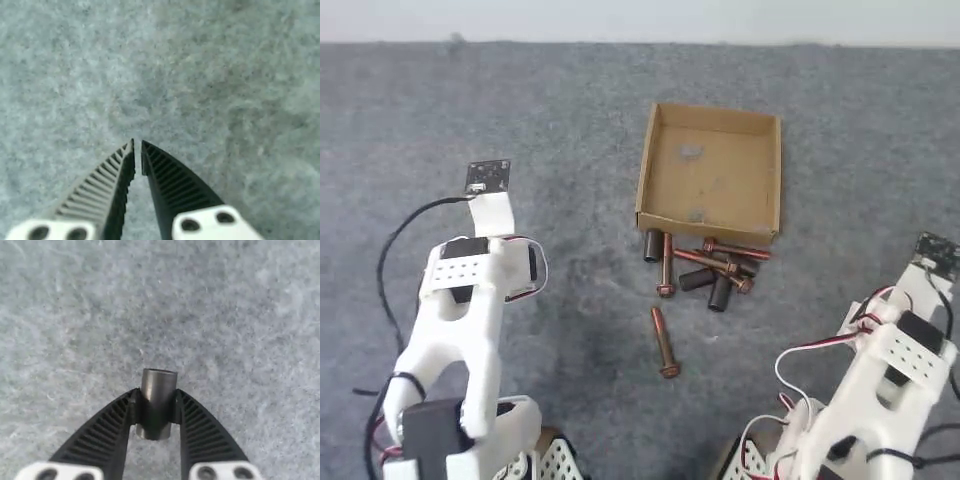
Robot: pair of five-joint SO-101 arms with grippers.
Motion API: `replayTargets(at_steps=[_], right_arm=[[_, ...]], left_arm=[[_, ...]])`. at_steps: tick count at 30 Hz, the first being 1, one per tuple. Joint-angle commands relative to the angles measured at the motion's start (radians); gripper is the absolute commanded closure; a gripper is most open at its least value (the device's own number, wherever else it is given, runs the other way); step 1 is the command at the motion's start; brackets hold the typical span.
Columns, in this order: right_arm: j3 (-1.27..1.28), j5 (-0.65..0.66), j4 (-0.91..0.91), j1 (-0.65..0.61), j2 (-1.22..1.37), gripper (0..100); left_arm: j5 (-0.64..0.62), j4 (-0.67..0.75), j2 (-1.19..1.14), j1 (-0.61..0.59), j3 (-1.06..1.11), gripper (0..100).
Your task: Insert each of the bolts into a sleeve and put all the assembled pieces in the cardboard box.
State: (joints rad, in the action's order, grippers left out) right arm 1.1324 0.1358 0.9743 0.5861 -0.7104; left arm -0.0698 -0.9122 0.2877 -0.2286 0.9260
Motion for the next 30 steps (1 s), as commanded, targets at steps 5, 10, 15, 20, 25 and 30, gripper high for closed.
replayTargets(at_steps=[5, 10, 15, 20, 25, 30], right_arm=[[-0.011, -0.008, -0.013, 0.064, -0.041, 91.8], [0.006, 0.002, -0.001, 0.090, -0.039, 91.8], [0.008, 0.002, -0.002, 0.091, -0.039, 91.6], [0.028, 0.020, -0.005, 0.107, -0.039, 85.4], [0.066, 0.043, -0.050, 0.137, -0.039, 89.8], [0.071, 0.043, -0.050, 0.153, -0.039, 88.2]], left_arm=[[0.012, -0.006, 0.006, 0.005, -0.005, 98], [0.012, -0.009, 0.005, 0.006, -0.005, 98], [0.032, -0.009, 0.005, 0.005, -0.005, 98], [0.038, -0.011, 0.005, 0.005, -0.005, 98], [0.038, -0.011, 0.012, 0.005, 0.005, 98], [0.038, -0.011, 0.012, 0.005, 0.005, 98]])
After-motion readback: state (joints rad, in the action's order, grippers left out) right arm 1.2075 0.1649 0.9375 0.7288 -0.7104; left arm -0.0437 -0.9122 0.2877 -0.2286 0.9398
